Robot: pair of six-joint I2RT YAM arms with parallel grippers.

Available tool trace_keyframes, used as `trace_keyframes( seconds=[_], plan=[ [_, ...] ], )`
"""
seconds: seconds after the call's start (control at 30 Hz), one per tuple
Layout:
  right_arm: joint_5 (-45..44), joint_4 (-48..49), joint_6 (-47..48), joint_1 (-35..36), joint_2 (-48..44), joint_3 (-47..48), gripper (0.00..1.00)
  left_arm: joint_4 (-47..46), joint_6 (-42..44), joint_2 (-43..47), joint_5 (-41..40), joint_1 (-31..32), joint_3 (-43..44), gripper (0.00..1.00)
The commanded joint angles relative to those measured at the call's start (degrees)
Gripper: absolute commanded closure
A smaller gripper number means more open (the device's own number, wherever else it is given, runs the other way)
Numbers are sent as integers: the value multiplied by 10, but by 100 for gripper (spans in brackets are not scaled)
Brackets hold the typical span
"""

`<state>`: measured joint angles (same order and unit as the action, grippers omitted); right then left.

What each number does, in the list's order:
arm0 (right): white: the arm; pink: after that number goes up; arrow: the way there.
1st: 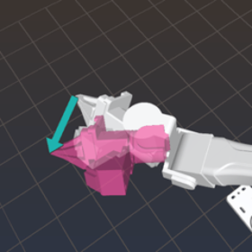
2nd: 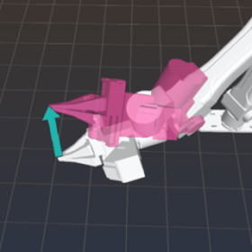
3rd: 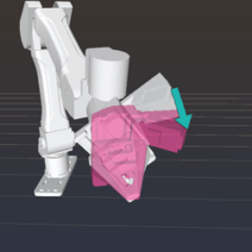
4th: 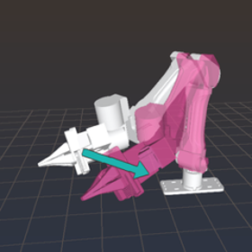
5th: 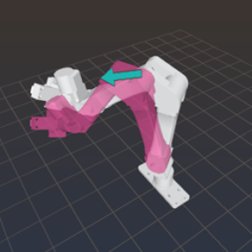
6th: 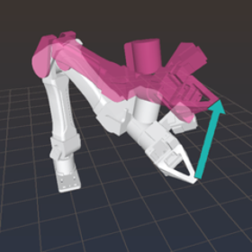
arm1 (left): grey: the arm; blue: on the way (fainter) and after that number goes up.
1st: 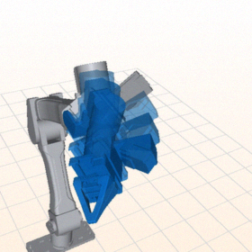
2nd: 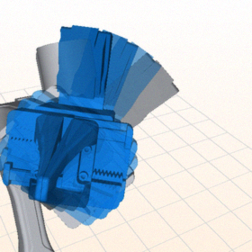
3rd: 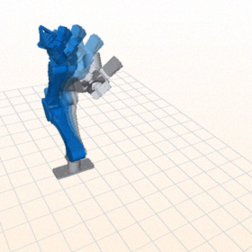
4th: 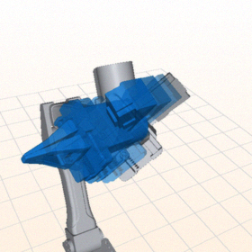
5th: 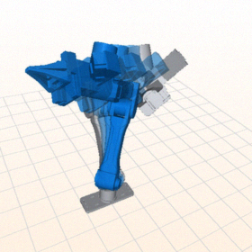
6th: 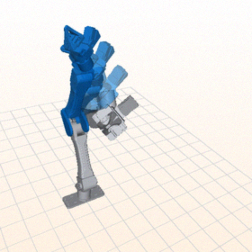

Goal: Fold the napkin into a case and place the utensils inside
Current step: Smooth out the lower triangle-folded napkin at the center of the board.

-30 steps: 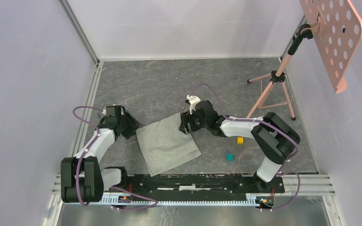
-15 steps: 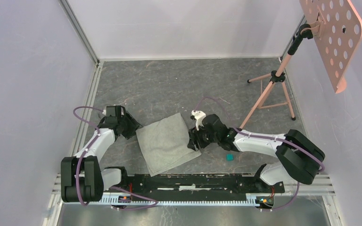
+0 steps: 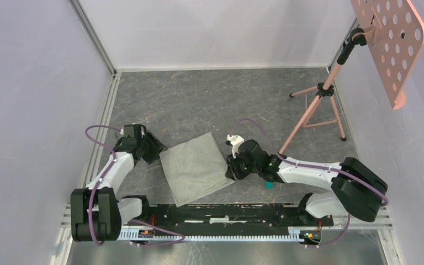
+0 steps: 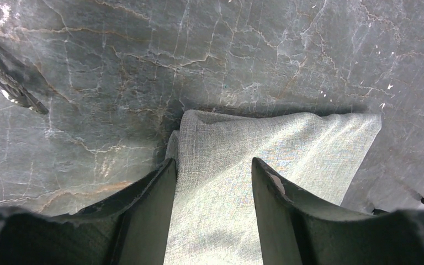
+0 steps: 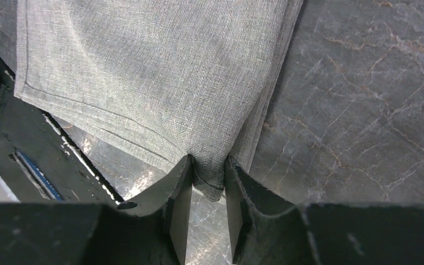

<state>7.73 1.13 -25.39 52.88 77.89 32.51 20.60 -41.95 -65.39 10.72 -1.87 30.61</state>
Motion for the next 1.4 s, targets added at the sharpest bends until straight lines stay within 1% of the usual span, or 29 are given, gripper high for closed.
trace_keyframes(
  seconds=[0.0,0.1,0.17,0.27,0.3,0.37,0.43,0.57,0.63,0.7,0.77,0.8,0.93,1.0,1.07,1.1,1.2,1.37],
  plan=[
    [19,5,-37,4,-30,-17,69,10,3,4,-3,-2,3,40],
    [32,12,-52,4,-41,-32,73,-2,-1,-13,0,-2,7,41],
    [36,20,-56,4,-43,-46,79,-13,-4,-19,3,-2,7,42],
    [42,38,-63,4,-38,-63,79,-18,-3,-21,4,-2,9,42],
    [40,46,-63,4,-36,-68,78,-19,-1,-19,6,-2,9,41],
    [29,48,-55,4,-22,-68,73,-21,2,-18,3,-2,8,41],
    [21,26,-28,4,-8,-49,68,-18,4,-18,3,-3,10,41],
    [24,0,12,-4,-19,-4,51,-9,11,-17,-9,-3,19,41],
    [47,19,3,-27,-24,9,43,-14,10,-17,-11,-2,20,42],
    [47,49,3,-51,-11,24,33,-23,7,-22,-6,-2,19,44],
    [41,57,11,-71,27,54,27,-29,6,-28,-1,-3,17,46],
    [47,59,18,-79,48,77,27,-30,5,-30,0,-3,15,47],
    [49,75,34,-92,144,160,28,-26,10,-25,-10,-2,10,50],
    [63,95,23,-104,188,186,34,-25,12,-24,-17,-3,10,49],
    [90,110,2,-119,234,210,43,-24,12,-28,-19,-3,10,45],
    [103,110,-4,-126,251,223,45,-24,14,-30,-18,-3,11,44],
    [107,125,-11,-137,283,239,45,-27,16,-37,-21,-3,8,44],
    [107,120,-3,-146,312,259,45,-41,7,-46,-22,-2,-3,51]
  ],
)
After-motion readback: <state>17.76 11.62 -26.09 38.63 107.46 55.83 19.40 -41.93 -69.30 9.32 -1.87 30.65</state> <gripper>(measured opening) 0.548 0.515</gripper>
